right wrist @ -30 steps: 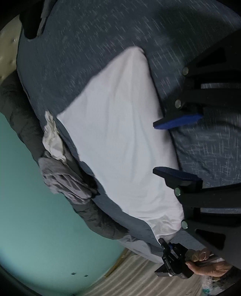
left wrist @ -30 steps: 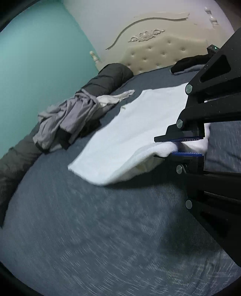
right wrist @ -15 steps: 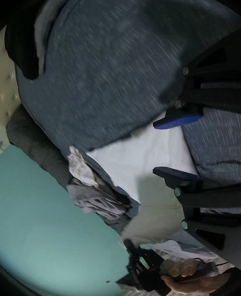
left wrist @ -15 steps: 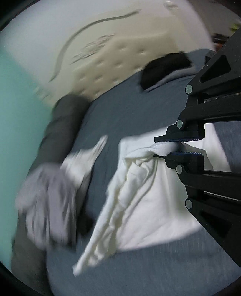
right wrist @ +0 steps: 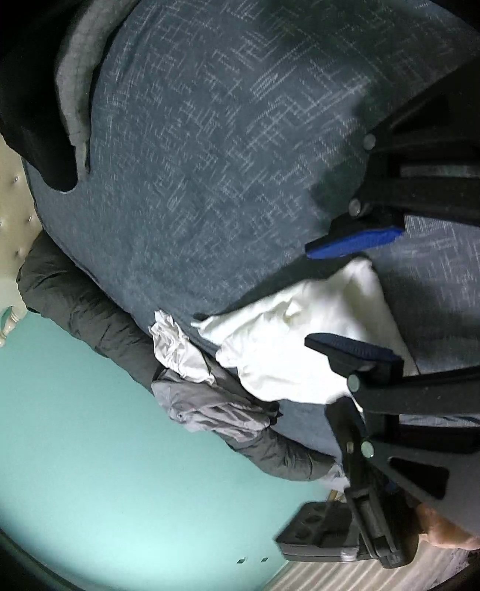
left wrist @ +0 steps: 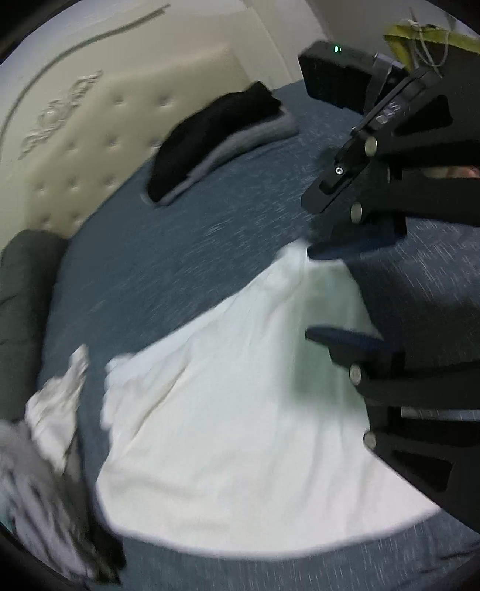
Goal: Fold clothes
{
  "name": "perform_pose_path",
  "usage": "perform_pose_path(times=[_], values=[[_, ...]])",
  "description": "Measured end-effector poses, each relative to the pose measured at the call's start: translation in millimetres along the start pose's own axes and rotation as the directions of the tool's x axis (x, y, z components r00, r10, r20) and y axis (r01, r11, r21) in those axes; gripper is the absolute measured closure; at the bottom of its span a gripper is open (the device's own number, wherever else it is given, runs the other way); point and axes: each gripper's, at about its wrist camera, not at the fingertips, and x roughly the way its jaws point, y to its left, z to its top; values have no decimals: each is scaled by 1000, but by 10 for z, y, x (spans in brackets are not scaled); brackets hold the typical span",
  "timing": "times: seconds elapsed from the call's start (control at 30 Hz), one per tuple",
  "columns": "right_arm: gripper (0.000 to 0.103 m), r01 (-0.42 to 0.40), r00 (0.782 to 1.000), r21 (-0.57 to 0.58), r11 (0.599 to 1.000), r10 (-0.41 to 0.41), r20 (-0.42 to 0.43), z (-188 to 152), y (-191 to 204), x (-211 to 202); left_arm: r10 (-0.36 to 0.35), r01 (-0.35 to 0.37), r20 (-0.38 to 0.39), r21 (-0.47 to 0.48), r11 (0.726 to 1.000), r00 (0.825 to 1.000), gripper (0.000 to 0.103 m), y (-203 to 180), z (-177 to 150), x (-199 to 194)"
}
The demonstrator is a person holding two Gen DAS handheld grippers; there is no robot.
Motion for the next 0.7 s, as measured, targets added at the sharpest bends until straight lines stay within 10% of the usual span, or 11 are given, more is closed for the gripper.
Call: perform_pose_path(times=[0.27,0.7], values=[[52,-13,999,7,1000,13,-40,-26,52,140,148,-142,43,-107,984,988,58,783,-281,-468],[49,-31,993,37,999,35,-111,-57,-5,361,77,-65,39,-255,965,996,56,1305,-626,-482]])
